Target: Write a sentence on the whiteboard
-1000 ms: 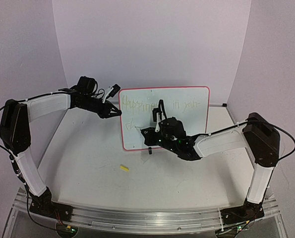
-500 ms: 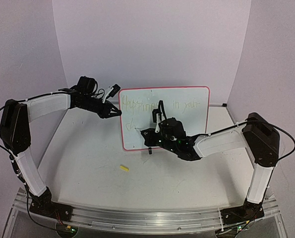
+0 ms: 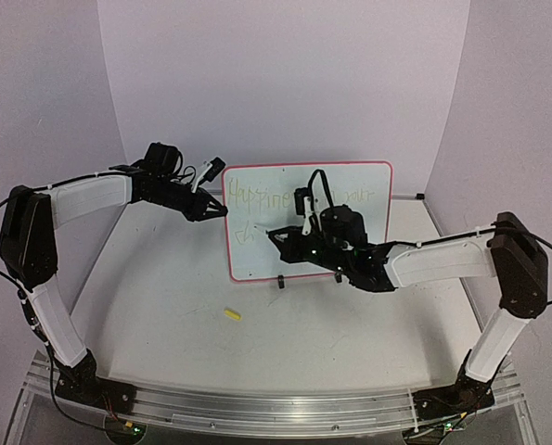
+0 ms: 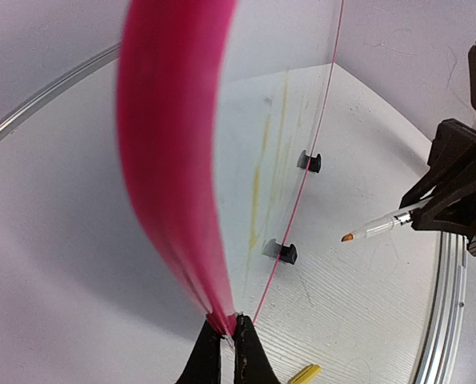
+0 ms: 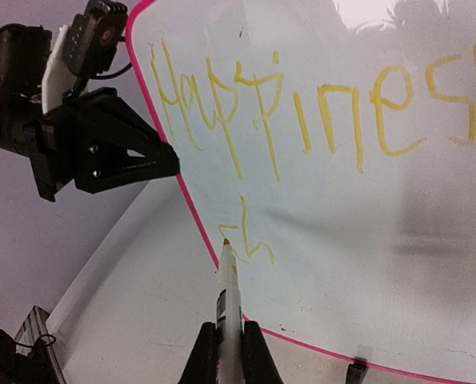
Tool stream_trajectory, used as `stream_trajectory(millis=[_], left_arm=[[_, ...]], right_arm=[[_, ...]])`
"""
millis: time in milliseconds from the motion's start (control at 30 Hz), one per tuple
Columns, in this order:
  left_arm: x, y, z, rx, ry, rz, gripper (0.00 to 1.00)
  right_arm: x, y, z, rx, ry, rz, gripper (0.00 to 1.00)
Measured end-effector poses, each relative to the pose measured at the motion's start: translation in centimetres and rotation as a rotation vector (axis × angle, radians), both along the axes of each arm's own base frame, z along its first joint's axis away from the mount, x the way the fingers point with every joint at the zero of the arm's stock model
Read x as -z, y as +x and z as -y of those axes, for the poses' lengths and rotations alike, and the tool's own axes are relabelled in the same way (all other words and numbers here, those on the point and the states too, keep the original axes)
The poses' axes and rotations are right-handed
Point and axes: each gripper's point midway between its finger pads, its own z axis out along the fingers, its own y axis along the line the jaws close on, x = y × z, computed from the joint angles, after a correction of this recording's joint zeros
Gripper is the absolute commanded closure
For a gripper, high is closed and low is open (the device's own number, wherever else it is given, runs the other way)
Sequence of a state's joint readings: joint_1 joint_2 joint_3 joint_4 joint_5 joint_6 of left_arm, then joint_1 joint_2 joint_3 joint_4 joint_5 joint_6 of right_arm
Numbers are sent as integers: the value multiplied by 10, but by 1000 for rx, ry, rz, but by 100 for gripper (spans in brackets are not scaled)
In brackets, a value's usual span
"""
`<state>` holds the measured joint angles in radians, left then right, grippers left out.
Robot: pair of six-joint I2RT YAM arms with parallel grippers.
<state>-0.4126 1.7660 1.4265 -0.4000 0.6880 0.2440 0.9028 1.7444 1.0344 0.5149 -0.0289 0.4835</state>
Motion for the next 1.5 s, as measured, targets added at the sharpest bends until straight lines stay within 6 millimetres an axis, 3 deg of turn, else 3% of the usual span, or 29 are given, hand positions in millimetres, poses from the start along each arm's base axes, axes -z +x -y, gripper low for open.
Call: stream_trajectory(millis=[233,600,1033,1500], left_arm=[[0,0,0,0,0,0,100],[0,0,0,0,0,0,100],[0,0,0,0,0,0,100],[0,0,0,-1,0,0,100]], right_arm=[[3,13,10,-40,21,-31,100],[33,15,9,-73,3,-110,100],[39,27,17,-22,3,-125,100],[39,28,6,-57,9,-126,100]])
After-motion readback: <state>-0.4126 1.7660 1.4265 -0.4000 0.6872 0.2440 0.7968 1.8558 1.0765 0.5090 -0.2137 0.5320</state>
